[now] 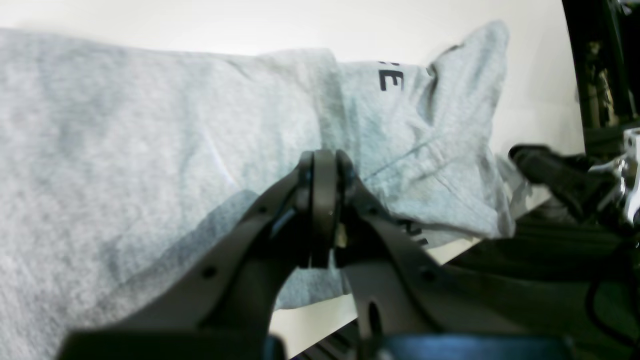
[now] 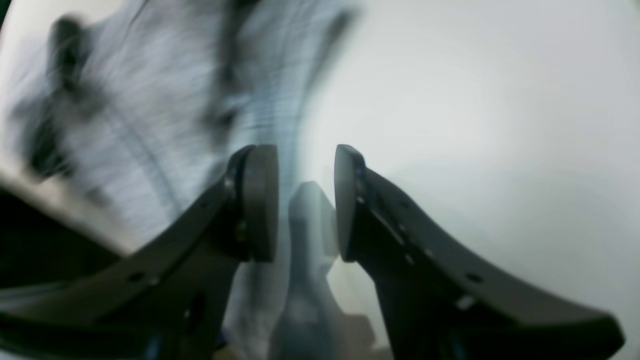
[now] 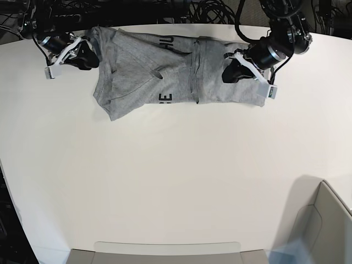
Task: Fold the T-shirt properly
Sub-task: 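Lift the strip end with the right gripper and fold it over the shirt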
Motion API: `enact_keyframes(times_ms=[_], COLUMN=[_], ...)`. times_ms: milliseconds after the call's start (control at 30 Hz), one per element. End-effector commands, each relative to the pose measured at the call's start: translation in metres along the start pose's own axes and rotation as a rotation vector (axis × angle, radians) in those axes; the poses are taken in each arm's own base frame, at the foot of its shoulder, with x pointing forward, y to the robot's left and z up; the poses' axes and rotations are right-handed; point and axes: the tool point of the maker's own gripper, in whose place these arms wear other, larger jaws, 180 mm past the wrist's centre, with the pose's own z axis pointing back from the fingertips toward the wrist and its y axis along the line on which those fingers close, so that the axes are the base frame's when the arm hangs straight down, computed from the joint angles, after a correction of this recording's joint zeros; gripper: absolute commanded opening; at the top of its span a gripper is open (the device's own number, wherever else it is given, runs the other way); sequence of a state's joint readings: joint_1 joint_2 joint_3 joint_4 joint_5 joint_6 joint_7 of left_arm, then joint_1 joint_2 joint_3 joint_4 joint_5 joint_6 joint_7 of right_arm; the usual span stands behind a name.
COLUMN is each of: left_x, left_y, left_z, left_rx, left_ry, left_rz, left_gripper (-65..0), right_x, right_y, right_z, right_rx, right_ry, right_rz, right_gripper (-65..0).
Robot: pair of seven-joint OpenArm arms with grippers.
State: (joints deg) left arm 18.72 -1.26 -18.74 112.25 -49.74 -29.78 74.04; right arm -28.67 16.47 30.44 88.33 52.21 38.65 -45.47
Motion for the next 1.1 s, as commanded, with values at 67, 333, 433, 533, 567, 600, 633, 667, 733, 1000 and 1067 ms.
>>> enact_keyframes(times_ms=[67, 333, 433, 533, 567, 600, 633, 667, 733, 1000, 1067], left_x=[0.002, -0.006, -0.007, -0.007, -0.007, -0.007, -0.007, -0.007, -0.007, -0.008, -0.008], left_y=[-0.003, 0.002, 0.0, 0.0, 0.001, 0.001, 0.001, 0.001, 0.001, 0.0, 0.0], left_z=[-0.003, -0.001, -0.002, -0.002, -0.001, -0.001, -0.001, -0.001, -0.002, -0.002, -0.002], left_rx=[-0.027, -0.014, -0.021, -0.02, -0.018, -0.017, -0.017, -0.017, -0.02, -0.02, -0.022], left_ry=[-0.015, 0.002, 0.004, 0.004, 0.002, 0.003, 0.003, 0.003, 0.004, 0.006, 0.005], left_rz=[0.014, 0.03, 0.029, 0.032, 0.033, 0.032, 0.032, 0.032, 0.031, 0.031, 0.032], left_gripper=[-65.0, -65.0, -65.0, -65.0, -65.0, -65.0, -65.0, -65.0, -65.0, -65.0, -65.0], right_x=[0.002, -0.01, -0.015, -0.015, -0.01, -0.006, -0.004, -0.004, 0.0, -0.004, -0.003], right_y=[0.001, 0.007, 0.014, 0.02, 0.023, 0.026, 0.026, 0.028, 0.037, 0.062, 0.067], right_z=[-0.01, -0.026, -0.033, -0.039, -0.042, -0.044, -0.046, -0.047, -0.054, -0.08, -0.089], right_rx=[0.047, 0.065, 0.082, 0.096, 0.101, 0.108, 0.106, 0.103, 0.1, 0.041, 0.034], right_ry=[-0.006, 0.016, 0.037, 0.021, 0.009, -0.003, -0.003, 0.007, 0.019, 0.117, 0.119], right_rz=[-0.009, -0.038, -0.028, -0.043, -0.042, -0.036, -0.026, -0.005, 0.056, 0.283, 0.296], right_gripper=[-45.8, -45.8, -45.8, -45.8, -45.8, -45.8, -45.8, -45.9, -45.9, -45.9, -45.9])
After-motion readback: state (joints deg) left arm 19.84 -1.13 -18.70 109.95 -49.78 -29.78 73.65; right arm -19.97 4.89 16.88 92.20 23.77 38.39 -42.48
